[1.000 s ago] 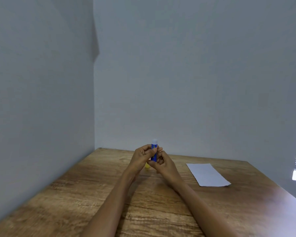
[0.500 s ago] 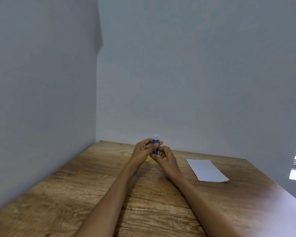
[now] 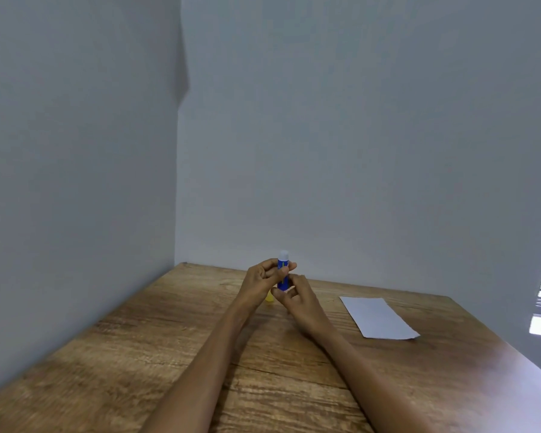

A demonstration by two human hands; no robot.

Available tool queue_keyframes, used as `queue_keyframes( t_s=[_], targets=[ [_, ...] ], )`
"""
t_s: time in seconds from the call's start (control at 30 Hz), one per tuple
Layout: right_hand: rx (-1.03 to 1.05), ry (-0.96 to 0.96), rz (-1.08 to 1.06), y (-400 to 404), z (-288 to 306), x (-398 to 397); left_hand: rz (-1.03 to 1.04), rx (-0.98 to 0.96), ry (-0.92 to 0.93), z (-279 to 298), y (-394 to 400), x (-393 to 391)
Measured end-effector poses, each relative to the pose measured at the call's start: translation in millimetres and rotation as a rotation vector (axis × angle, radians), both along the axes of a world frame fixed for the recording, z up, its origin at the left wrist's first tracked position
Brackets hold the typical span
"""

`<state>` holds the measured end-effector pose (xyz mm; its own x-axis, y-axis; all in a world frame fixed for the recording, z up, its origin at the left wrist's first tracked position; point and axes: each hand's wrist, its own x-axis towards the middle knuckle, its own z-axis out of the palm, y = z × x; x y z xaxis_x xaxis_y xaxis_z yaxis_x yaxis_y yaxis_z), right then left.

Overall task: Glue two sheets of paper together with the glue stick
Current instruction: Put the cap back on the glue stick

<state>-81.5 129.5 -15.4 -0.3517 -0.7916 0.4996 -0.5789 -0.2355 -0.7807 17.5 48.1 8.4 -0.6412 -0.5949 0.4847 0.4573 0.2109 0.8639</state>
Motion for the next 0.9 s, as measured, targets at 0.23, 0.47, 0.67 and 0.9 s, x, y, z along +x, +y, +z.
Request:
queue_keyframes(
  t_s=[0.23, 0.47, 0.67, 0.9],
  targets=[
    [-0.031, 0.084, -0.13, 0.7, 3.4, -3.3, 0.029, 0.002, -0.009, -1.3, -3.0, 1.9],
    [-0.002, 0.032, -0.024, 2.0, 0.3, -2.2, 0.013, -0.023, -0.006, -1.6, -2.4, 0.2],
    [-0.046, 0.087, -0.072, 1.8, 3.6, -4.6, 0.007, -0.027, -0.002, -1.5, -4.2, 2.6],
    [-0.075, 0.056, -0.129, 1.2, -0.3, -7.8, -0.026, -0.057, -0.032, -1.7, 0.2, -1.5]
  ],
)
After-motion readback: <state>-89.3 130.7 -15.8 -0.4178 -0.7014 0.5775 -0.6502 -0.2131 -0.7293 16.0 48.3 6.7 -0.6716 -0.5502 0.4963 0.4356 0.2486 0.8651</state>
